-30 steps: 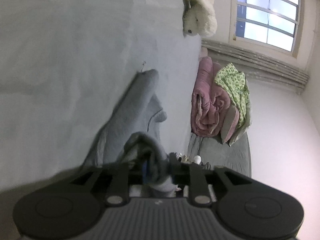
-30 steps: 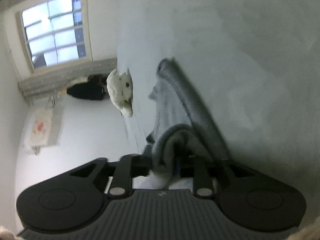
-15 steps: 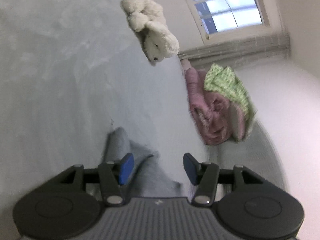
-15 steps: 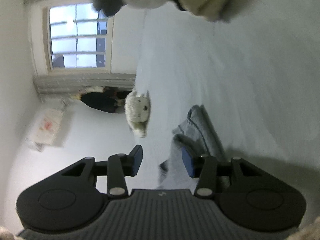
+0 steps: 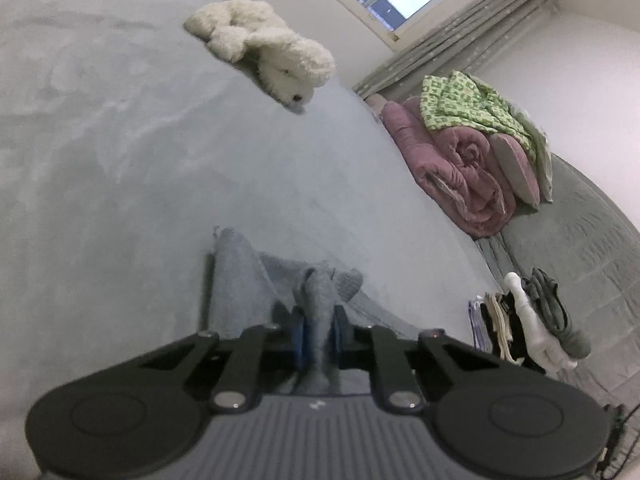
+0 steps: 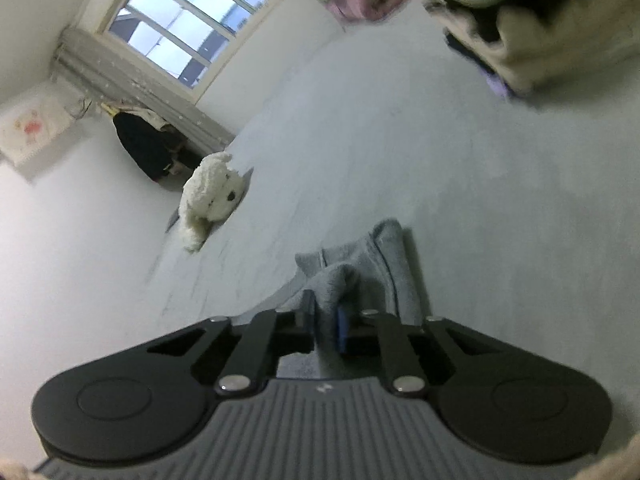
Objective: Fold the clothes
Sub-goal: 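Open both grippers and release the folded sweater, then move both grippers over the edge of the folded sweater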
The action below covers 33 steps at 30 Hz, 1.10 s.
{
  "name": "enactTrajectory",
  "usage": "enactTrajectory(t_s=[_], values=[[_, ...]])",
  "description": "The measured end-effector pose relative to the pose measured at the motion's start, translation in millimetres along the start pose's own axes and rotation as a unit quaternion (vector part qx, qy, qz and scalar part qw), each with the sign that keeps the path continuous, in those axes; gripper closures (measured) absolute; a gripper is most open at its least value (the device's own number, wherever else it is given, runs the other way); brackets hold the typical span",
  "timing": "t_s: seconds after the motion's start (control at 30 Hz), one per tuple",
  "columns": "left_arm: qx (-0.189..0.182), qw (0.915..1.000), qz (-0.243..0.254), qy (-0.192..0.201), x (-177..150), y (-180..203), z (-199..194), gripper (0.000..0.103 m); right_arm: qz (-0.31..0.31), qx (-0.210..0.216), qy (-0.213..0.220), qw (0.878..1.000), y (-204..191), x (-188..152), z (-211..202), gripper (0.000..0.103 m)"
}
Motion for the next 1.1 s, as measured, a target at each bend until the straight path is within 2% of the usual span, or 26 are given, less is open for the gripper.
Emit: enactTrajectory(t_s=[0.17, 0.3, 0.47, 0.67, 0.7, 0.87, 0.93, 1.03, 1.1], values=[[0.012, 0.9989, 0.028, 0.036, 12, 11, -13, 0.091, -0.055, 0.007, 0.057, 0.997, -23, -2, -8, 0.094], [0.032, 0.9971, 0.034, 0.06, 20, 15, -19, 0.091, -0.062, 0.006, 0.078, 0.995, -35, 6, 4, 0.094], [0.056, 0.9966, 0.035, 0.048, 28, 10, 1, 0.091, -0.079, -0.009, 0.083, 0.993, -40, 13, 24, 0.094], [0.087, 0.9939, 0.065, 0.019, 19, -6, 37, 0.089, -0.125, -0.065, 0.072, 0.987, -27, 9, 53, 0.094], [0.088, 0.9936, 0.067, 0.019, 17, -7, 39, 0.086, -0.132, -0.074, 0.07, 0.986, -23, 8, 58, 0.094], [0.099, 0.9915, 0.08, 0.028, 19, -3, 36, 0.082, -0.139, -0.078, 0.071, 0.985, -20, 8, 58, 0.092], [0.119, 0.9875, 0.093, 0.047, 23, 5, 27, 0.073, -0.15, -0.08, 0.089, 0.981, -28, 6, 52, 0.086], [0.148, 0.9797, 0.113, 0.075, 29, 17, 14, 0.061, -0.173, -0.084, 0.117, 0.974, -42, 1, 41, 0.086], [0.16, 0.9732, 0.135, 0.094, 32, 28, 6, 0.057, -0.204, -0.088, 0.135, 0.966, -54, -8, 37, 0.086]])
Point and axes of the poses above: each gripper's, at about its wrist camera, not at the fingertips, and z roughly the way its jaws point, y to its right, x to its top, the point moved 4 cm from there along z, roughly the way its jaws point, and after that the axes turned 15 degrees about z, right-handed, at the moved point
